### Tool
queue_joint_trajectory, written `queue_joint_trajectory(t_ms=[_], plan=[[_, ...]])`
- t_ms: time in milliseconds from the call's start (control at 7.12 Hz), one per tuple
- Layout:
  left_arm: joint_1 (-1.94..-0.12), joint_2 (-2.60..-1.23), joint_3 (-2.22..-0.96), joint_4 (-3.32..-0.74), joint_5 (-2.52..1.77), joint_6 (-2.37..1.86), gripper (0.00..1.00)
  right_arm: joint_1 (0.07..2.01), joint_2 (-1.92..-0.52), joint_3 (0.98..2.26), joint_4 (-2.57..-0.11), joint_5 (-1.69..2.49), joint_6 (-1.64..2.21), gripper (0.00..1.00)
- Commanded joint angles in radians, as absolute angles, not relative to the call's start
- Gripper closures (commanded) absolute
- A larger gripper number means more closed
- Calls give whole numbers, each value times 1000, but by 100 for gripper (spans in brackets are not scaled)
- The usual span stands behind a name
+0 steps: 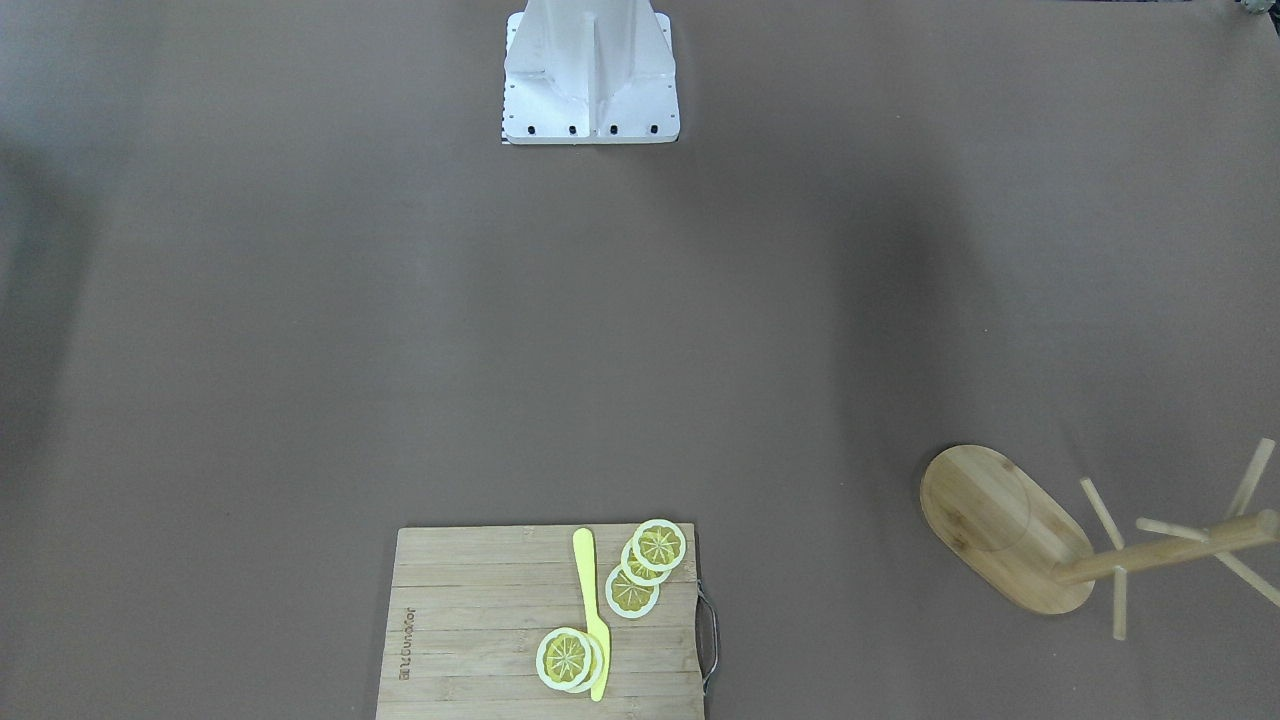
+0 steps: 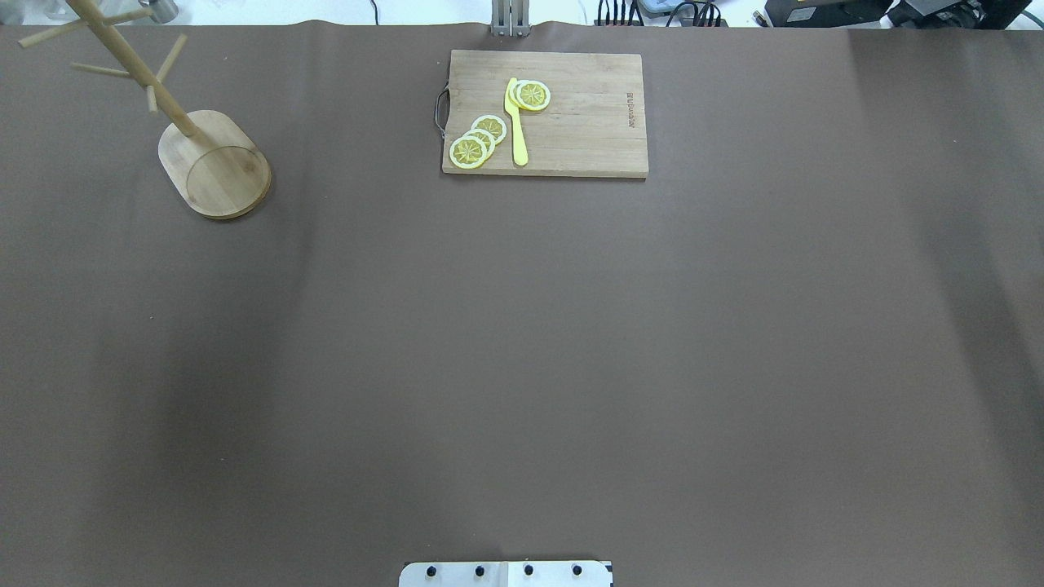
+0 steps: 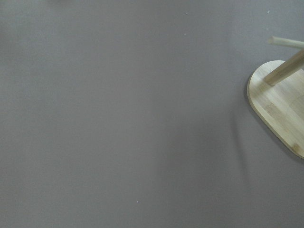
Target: Hang cup on storage rack
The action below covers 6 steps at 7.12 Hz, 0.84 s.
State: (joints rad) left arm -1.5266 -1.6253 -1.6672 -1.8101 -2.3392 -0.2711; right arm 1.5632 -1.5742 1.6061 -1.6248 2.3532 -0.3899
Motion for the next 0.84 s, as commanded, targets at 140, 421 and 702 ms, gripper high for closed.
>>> queue_joint_trajectory(t_ms=[140, 421, 702], plan=[[-1526, -1626, -1667, -1813, -2339, -272, 2, 1617, -1423, 1194, -1354, 2393, -619, 0], [-1526, -1628, -1666, -1810, -2339, -272, 2, 1617, -1387, 1075, -1252, 2427, -624, 1], [-1526, -1632, -1664, -1806, -2341, -272, 2, 1617, -1411, 1081, -1250, 2434, -632, 0]])
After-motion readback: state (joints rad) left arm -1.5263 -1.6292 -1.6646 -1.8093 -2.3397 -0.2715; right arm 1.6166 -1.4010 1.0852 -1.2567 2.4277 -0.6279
